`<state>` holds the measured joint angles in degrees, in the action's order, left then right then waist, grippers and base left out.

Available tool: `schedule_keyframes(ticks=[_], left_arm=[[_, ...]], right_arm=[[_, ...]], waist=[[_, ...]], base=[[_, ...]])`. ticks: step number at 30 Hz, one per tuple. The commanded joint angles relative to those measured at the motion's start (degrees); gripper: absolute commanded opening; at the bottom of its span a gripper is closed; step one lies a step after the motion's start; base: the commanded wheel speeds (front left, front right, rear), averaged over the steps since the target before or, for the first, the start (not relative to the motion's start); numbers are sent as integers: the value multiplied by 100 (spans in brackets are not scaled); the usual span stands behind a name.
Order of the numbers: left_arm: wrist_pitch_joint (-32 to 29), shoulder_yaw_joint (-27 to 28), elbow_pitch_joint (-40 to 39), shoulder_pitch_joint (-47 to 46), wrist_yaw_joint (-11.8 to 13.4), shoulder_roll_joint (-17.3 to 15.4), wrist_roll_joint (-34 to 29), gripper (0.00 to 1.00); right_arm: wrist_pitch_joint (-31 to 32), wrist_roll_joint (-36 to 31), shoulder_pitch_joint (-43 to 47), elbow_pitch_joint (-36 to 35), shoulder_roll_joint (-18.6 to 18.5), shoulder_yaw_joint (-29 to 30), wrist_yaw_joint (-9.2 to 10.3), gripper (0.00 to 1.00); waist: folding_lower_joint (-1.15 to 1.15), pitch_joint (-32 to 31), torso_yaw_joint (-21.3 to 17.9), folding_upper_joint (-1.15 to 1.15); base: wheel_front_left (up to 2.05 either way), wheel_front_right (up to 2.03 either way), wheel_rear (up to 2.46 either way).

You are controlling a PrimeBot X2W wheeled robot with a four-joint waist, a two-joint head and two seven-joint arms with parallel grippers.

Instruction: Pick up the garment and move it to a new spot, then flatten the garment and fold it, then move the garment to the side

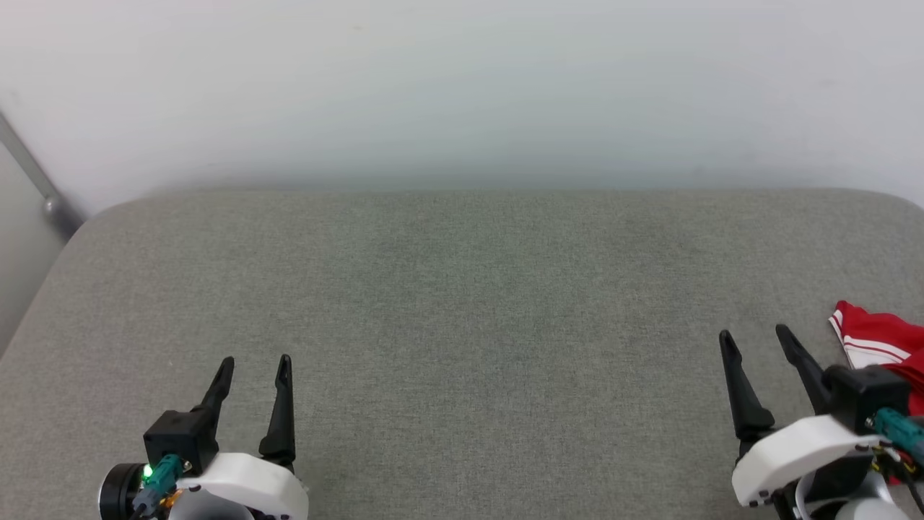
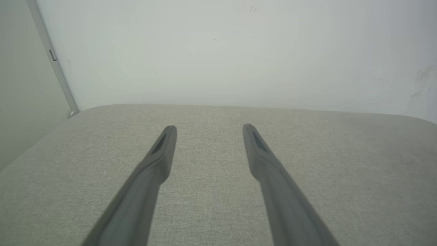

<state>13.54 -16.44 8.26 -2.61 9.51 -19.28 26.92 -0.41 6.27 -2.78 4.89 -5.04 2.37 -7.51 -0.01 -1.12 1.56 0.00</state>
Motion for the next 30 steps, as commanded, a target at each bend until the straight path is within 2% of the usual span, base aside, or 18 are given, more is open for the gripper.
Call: schedule_keyframes(ticks=[1,13,30], left_arm=[[16,-21,22,94,-3,-19,-41,100],[48,-163,211,206,-81,34,-1,100],[92,-153,268,69,-53,-35,18,100]], right_arm=[[14,-68,174,-120,50,11,4,100],[139,-101,977,-990,221,65,4,100],[94,40,977,-945,225,-18,4,100]], waist=[[1,-52,21,0],[1,-205,6,0],[1,-201,-73,0]], base=[[0,0,0],[0,0,0],[0,0,0]])
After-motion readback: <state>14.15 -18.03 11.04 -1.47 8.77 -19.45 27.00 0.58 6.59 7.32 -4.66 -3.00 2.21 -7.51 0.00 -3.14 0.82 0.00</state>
